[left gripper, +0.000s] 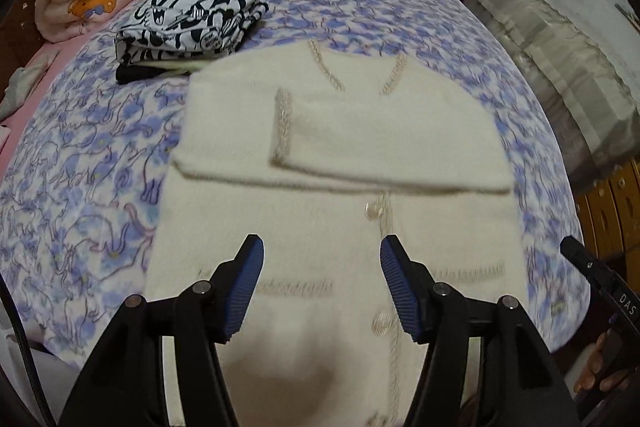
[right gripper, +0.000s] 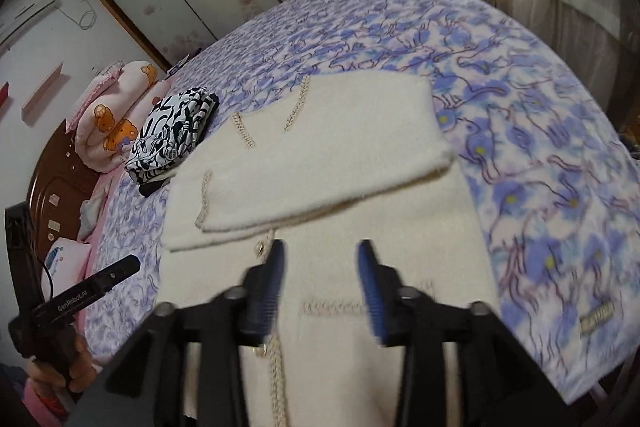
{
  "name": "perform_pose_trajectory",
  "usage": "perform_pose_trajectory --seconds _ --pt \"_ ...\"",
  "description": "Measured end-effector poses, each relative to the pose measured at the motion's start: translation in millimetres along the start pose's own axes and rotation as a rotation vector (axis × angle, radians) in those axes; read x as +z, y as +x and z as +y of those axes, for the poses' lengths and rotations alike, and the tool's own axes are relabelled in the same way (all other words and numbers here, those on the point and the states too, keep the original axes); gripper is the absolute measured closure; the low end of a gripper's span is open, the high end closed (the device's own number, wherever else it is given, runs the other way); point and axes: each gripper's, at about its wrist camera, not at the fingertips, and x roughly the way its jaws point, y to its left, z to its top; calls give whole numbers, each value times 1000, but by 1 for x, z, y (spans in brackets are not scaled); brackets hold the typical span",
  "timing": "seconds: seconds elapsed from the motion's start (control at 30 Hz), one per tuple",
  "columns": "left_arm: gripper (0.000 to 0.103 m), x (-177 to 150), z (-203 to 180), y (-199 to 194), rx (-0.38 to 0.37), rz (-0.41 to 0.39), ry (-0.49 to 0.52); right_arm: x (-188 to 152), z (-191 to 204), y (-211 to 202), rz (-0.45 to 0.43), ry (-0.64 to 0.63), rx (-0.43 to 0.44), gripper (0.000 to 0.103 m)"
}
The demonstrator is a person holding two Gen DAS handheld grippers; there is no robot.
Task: Fold large clothes
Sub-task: 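Lift both tools off and move them toward the cardigan hem, then grasp the braided cardigan hem with both tools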
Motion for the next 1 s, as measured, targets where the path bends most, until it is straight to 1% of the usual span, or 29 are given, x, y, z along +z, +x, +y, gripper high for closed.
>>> perform_pose_trajectory --seconds 0.03,0.1,0.13,0.2,0.3,0.4,0.47,0.57,0.63,0.8,0.93,1.0 --pt "44 -8 7 -5 -1 16 4 -9 5 -7 -7 -6 -9 44" --pt "43 -23 19 -15 -8 35 5 -23 15 -18 -16 -26 -38 38" --pt "42 -31 26 -20 -10 41 3 -31 20 -24 -23 -38 -56 37" --pt "35 -42 38 -29 -6 45 -5 -46 27 -33 -28 -54 -77 36" --pt "26 -58 54 -41 -14 50 -20 -64 34 -41 -17 -57 -92 32" --pt "21 -77 68 -48 -17 68 -21 -85 34 -49 -2 -60 -99 30" --pt "19 -88 76 -47 -14 82 -18 -99 33 -50 14 -66 -114 29" --pt "19 -106 87 -41 -10 114 -28 -121 27 -50 60 -70 -142 25" --pt "19 -119 94 -34 -5 148 -40 -134 19 -48 102 -59 -161 24" --pt "19 -147 116 -15 0 211 -98 -156 -5 -47 163 -36 -207 24" --pt "19 -170 137 5 53 266 -127 -170 -24 -40 211 -8 -235 24" --pt "19 -178 148 12 58 282 -153 -176 -36 -35 228 7 -249 24"
